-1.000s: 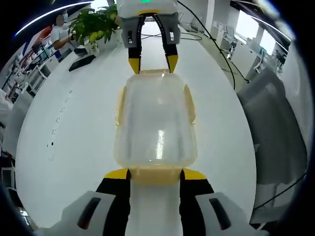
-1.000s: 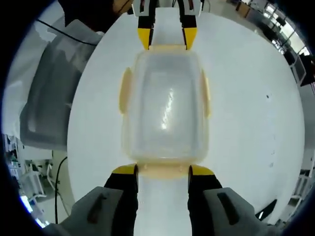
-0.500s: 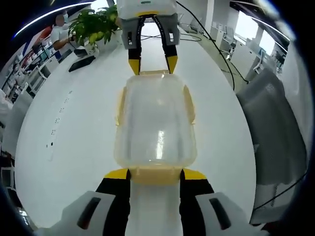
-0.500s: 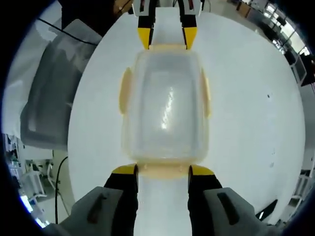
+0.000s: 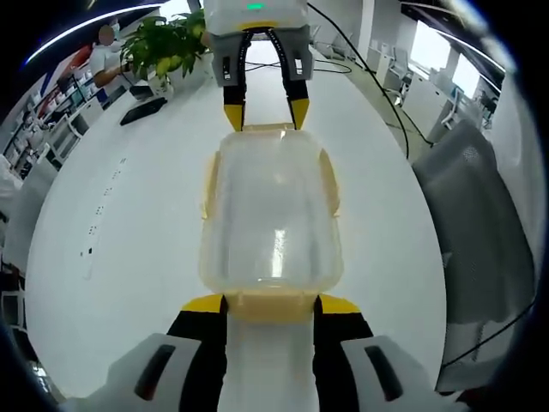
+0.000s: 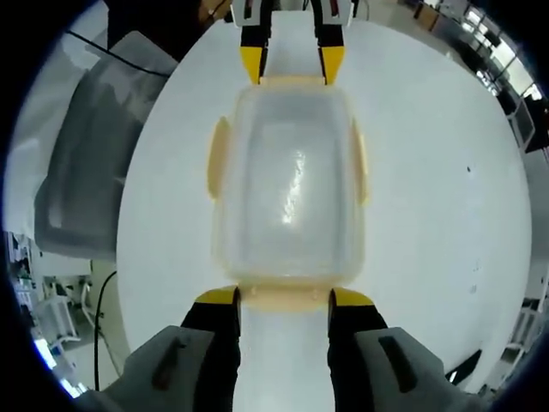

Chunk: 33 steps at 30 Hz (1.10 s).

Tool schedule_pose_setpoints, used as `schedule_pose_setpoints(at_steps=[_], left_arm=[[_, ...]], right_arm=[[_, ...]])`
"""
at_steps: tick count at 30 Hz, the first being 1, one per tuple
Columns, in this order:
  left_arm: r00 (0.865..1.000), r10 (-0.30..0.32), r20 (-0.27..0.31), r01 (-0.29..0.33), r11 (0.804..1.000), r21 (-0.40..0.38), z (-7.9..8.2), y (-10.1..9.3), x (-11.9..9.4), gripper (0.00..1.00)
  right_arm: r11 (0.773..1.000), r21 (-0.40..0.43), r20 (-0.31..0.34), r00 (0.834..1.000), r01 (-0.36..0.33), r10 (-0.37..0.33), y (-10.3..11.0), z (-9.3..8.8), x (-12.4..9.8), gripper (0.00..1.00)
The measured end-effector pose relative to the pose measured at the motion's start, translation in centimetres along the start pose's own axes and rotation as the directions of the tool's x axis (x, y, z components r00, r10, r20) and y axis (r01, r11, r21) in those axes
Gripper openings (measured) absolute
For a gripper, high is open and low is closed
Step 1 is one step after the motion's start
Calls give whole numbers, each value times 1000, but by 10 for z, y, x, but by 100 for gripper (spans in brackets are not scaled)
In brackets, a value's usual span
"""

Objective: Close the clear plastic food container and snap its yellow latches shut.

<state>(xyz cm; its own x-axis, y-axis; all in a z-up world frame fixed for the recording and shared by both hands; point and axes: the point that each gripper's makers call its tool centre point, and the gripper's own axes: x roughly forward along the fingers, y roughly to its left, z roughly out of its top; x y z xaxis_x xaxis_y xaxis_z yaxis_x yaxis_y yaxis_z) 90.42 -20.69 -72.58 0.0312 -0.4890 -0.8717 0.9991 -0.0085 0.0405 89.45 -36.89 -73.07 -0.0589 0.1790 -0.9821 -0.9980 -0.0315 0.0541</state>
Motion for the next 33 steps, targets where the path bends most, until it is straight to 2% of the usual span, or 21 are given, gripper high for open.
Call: schedule_pose_setpoints(at_steps=[13,17,21,30,33], left_arm=[[1000,8,0,-8,1000,-9,1,0,1,34],[1000,17,-2,-17,1000,19,0,1,0,35],[999,24,35,-23,999,-27,5,3,-4,42],[998,34,43,-33,999,-23,5,2,-9,41],[999,34,42,-34,999,-19,5,-1,-10,40]], right_arm=[[1000,-28,-5,1000,5,-5,0,-1,1,37],[999,-32,-7,1000,1,-2,2,0,1,38],[999,-38,-11,1000,1,-2,2,-1,3,39],[1000,-21,-11,1000,0,0,2,-1,3,41],[1000,-21,-10,1000,18,-18,0,-1,0,41]])
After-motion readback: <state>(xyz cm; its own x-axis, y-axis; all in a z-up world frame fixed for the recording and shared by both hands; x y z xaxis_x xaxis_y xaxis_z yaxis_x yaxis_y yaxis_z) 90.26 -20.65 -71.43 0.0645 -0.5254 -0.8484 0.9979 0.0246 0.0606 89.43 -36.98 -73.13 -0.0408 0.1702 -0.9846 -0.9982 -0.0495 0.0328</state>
